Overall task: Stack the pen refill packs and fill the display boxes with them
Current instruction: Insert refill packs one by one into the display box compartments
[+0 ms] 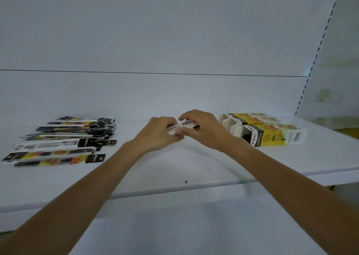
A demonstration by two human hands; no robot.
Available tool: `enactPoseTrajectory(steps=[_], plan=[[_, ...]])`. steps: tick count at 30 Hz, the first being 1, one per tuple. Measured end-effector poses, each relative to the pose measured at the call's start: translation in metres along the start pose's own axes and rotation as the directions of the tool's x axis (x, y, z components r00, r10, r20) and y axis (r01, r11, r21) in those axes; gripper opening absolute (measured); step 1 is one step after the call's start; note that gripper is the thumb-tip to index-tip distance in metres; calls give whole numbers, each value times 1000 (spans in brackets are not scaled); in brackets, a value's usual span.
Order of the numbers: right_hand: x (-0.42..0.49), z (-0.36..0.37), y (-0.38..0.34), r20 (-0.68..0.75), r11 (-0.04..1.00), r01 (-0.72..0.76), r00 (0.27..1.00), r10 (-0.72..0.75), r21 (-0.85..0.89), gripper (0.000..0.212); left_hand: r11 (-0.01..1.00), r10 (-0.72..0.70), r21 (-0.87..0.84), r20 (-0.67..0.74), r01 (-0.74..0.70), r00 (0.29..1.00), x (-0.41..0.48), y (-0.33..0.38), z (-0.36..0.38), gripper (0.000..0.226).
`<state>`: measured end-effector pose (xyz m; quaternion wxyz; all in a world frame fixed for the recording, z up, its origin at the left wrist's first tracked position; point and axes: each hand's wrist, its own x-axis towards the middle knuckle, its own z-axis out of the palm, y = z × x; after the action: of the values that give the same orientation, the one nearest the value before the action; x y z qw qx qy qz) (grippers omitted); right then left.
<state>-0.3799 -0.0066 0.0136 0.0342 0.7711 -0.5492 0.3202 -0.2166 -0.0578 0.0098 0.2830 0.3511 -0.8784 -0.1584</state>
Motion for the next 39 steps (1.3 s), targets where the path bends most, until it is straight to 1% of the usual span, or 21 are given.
enactPoseTrajectory(steps=[3,7,10,12,14,16,20,23,24,25,27,30,34,37,39], plan=[[-19,-26,36,2,997,63,998,-63,-37,32,1000,-20,6,10,20,1000,15,25,28,16],[-34,-51,81,44,997,69,997,-67,-48,34,1000,-15,0,55,15,998,23,51,56,24],[-40,-67,103,58,996,57,997,-52,-74,39,1000,-7,12,50,6,999,30,69,69,26],[-47,-82,116,3,1000,-11,1000,11,-23,40,998,-14,56,43,11,999,36,76,74,27],[-56,-97,135,-88,998,-69,994,69,-4,31,993,-30,112,66,22,997,42,80,79,33],[-68,-108,159,-185,988,-137,975,121,-76,27,987,-40,157,99,25,994,47,81,85,36],[-96,-122,211,-318,931,-264,931,178,-251,33,971,-78,233,93,55,993,51,88,96,36],[-115,-119,236,-345,879,-288,926,154,-380,38,960,-93,270,80,69,992,52,92,99,29],[-120,-115,240,-350,879,-280,926,141,-386,39,957,-85,285,87,57,993,52,92,100,24],[-121,-112,241,-361,887,-293,919,159,-357,36,955,-83,292,93,53,992,51,92,101,20],[-120,-108,243,-377,908,-324,902,211,-267,26,957,-96,282,85,68,992,48,89,104,16],[-116,-107,245,-370,902,-300,912,176,-311,27,959,-118,263,52,100,992,45,83,106,18],[-117,-107,245,-385,908,-309,904,188,-283,17,986,-77,151,70,65,995,49,84,108,19],[-118,-107,247,-373,896,-281,917,145,-344,23,996,-40,81,105,31,994,60,92,113,25],[-118,-106,247,-382,898,-306,908,174,-317,28,998,-23,66,137,14,990,67,97,118,35]])
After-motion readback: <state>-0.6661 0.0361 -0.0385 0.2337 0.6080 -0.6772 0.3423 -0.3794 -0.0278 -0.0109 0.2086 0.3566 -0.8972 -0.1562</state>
